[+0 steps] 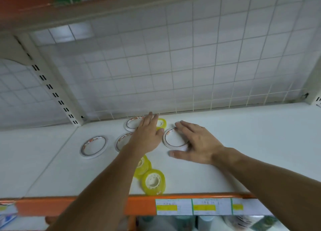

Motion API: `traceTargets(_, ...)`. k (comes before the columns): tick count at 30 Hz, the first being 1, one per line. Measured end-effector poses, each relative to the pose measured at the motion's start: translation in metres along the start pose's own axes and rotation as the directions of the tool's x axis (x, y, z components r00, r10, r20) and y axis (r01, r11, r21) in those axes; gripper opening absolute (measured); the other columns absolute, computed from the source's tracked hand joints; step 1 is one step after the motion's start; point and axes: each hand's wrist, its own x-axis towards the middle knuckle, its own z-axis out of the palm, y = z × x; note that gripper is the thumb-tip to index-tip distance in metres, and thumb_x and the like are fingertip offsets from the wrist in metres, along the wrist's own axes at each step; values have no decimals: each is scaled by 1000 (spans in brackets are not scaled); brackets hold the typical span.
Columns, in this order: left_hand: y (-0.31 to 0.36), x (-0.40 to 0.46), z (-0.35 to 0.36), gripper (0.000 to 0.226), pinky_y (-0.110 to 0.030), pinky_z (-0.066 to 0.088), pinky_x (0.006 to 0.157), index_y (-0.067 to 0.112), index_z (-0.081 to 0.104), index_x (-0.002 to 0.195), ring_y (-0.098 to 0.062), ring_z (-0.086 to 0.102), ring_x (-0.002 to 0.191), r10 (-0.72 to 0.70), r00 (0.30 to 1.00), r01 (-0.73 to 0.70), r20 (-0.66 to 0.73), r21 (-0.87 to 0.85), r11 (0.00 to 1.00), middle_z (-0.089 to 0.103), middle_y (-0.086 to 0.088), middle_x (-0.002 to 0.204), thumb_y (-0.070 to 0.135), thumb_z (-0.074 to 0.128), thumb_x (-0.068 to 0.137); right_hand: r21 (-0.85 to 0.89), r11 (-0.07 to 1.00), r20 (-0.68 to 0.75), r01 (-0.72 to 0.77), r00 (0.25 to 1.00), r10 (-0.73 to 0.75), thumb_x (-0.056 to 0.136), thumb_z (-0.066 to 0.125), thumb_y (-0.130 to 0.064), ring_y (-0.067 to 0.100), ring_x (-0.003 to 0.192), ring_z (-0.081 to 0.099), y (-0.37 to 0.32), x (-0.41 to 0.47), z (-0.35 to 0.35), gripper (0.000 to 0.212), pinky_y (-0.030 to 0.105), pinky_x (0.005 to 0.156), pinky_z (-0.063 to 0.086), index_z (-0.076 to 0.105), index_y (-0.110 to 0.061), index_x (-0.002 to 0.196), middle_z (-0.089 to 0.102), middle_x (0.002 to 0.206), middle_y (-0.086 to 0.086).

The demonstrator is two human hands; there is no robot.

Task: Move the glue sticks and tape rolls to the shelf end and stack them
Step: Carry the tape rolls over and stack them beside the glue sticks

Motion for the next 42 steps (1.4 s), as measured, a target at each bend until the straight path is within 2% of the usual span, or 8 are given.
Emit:
traceTargets(5, 4, 2, 12, 60, -40, 17, 119, 18, 27, 153, -22, 22, 147, -37, 999, 37, -4, -24, 999, 24, -4, 161, 43, 42, 101, 1, 1000, -95, -21, 995, 21, 62, 54, -92, 15, 130, 44, 2, 2, 2, 109, 32, 112, 33, 37, -27, 148, 50, 139, -8)
traceTargets(11, 5, -5, 13, 51, -41, 30, 109, 21, 49, 140, -31, 40, 128, -57, 984, 38, -166, -114, 993, 50, -9, 134, 41, 57, 94, -51, 996, -175, -74, 983, 64, 56, 49, -92, 17, 107, 41, -4, -2, 4, 103, 32, 104, 38, 52, -24, 134, 43, 112, -4)
traceTargets(16, 5, -5, 17, 41, -41, 31, 106, 16, 57, 133, -33, 42, 122, -40, 983, 33, -179, -42, 999, 51, -10, 130, 35, 55, 97, -72, 997, -45, -29, 999, 26, 71, 36, -77, 21, 138, 29, -2, -1, 1, 103, 32, 118, 23, 28, -17, 154, 32, 149, 0)
traceTargets(19, 8, -8, 17, 39, -42, 31, 106, 12, 56, 132, -34, 43, 120, -15, 984, 13, -179, -11, 1000, 52, -13, 129, 30, 50, 98, -87, 996, 35, -23, 999, 26, 82, 45, -74, 18, 149, 15, -4, 0, -3, 102, 30, 122, 13, 13, -15, 158, 17, 163, 2)
traceTargets(23, 12, -11, 14, 44, -40, 28, 110, 10, 52, 137, -32, 42, 127, -11, 989, 6, -145, -33, 999, 52, -10, 137, 28, 44, 98, -27, 993, 20, -119, 993, 120, 71, 53, -86, 17, 146, 25, -17, 5, -3, 115, 34, 121, 19, 20, -17, 157, 29, 159, -1)
traceTargets(28, 14, -10, 9, 52, -39, 28, 112, 11, 49, 140, -29, 41, 131, -1, 997, -5, -77, -74, 997, 48, -9, 144, 20, 56, 89, -17, 959, -29, -284, 959, 283, 63, 65, -84, 22, 113, 48, -35, 6, -7, 95, 35, 100, 43, 53, -20, 131, 54, 121, 0)
traceTargets(35, 8, -12, 2, 47, -38, 34, 107, 12, 53, 136, -31, 46, 126, 13, 998, -20, -53, -129, 991, 53, -12, 137, 23, 61, 91, -226, 886, 98, -405, 895, 435, 68, 68, -77, 28, 117, 43, -35, -8, -37, 95, 36, 100, 43, 48, -12, 134, 46, 125, 11)
traceTargets(42, 16, -1, -16, 60, -38, 40, 102, 6, 56, 131, -33, 50, 124, -5, 998, 3, 63, 32, 999, 59, -19, 129, 46, 68, 87, -256, 845, 104, -469, 856, 506, 72, 64, -77, 31, 123, 40, -23, -46, -59, 99, 39, 105, 41, 41, -9, 141, 42, 133, 14)
